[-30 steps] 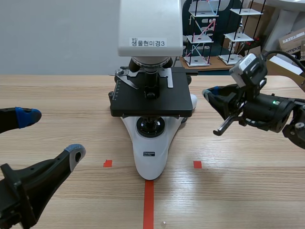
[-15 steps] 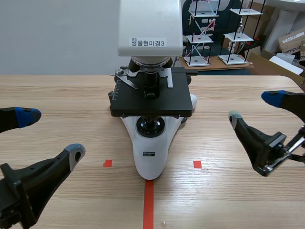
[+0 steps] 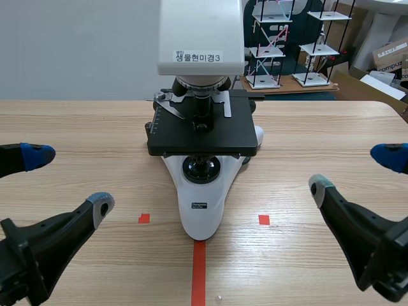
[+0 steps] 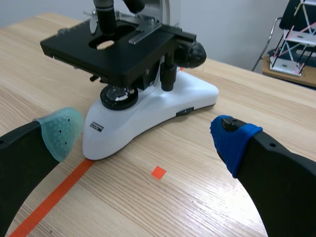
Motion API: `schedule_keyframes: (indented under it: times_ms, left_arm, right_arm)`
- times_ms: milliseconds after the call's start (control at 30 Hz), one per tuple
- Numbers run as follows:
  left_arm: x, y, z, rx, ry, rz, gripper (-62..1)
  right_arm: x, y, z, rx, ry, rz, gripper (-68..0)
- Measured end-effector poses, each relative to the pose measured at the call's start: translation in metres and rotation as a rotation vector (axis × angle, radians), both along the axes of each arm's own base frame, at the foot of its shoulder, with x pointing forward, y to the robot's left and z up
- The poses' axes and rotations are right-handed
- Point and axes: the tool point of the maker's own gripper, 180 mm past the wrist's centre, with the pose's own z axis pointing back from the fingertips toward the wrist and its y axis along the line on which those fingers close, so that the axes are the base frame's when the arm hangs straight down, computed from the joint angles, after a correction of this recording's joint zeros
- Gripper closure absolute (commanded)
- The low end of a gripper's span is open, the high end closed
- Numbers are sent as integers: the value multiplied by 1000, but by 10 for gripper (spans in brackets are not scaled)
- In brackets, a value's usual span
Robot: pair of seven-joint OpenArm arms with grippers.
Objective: Return to the home posture
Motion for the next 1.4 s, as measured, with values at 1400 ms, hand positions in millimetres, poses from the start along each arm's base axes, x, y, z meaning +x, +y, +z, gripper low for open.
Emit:
schedule_keyframes:
  times_ms: [1400]
  left_arm:
    - [0,0,0,0,0,0,-623]
  right_arm:
    - [-5,6,-20,-59,86,58,-669]
